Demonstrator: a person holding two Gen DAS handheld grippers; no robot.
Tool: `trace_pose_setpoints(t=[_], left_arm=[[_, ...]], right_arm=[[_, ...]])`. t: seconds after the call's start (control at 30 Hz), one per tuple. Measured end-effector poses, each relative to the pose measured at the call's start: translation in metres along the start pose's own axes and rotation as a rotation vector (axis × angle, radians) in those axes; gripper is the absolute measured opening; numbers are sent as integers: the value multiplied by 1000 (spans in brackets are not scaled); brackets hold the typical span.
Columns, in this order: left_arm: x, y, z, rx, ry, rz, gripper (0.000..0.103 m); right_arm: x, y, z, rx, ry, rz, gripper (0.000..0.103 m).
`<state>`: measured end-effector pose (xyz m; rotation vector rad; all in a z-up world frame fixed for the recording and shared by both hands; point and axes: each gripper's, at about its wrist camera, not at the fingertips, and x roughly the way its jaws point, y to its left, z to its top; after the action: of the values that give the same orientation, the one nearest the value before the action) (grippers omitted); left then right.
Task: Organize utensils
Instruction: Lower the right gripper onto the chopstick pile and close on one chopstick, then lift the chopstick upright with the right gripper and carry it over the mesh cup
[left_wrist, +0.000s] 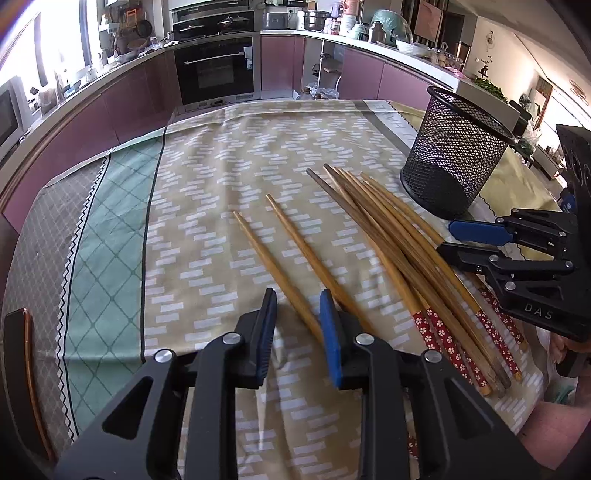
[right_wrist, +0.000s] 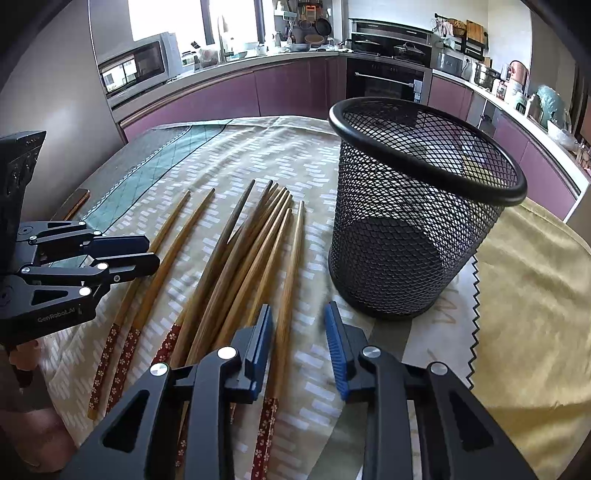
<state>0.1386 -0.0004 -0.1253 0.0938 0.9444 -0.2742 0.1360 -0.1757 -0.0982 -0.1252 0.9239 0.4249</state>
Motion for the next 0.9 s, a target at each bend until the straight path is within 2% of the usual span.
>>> trace_pose_setpoints(t=[0.1,0.17,0.3,0.5,0.63,0.9], left_arm=[[0,3,2,-29,-7,15,9],[0,5,1,-51,-12,14,8],[-3,8,-3,-85,-23,8,8],[-22,11,-5,-89,-56,-2,8],[-52,10,1,-79,-118,-54,7],[-123,2,21,-53,-280,-189,7]], right_arm=[[0,-2,1,29,4,37,9],[0,-5,1,52,3,55,6],[-4,-13,-1,93,-8,93,6],[-25,-11,-4,80,-64,141,6],[-51,-11,-2,67,-133,176,6],[-101,-22,8,69,-286,184,6]])
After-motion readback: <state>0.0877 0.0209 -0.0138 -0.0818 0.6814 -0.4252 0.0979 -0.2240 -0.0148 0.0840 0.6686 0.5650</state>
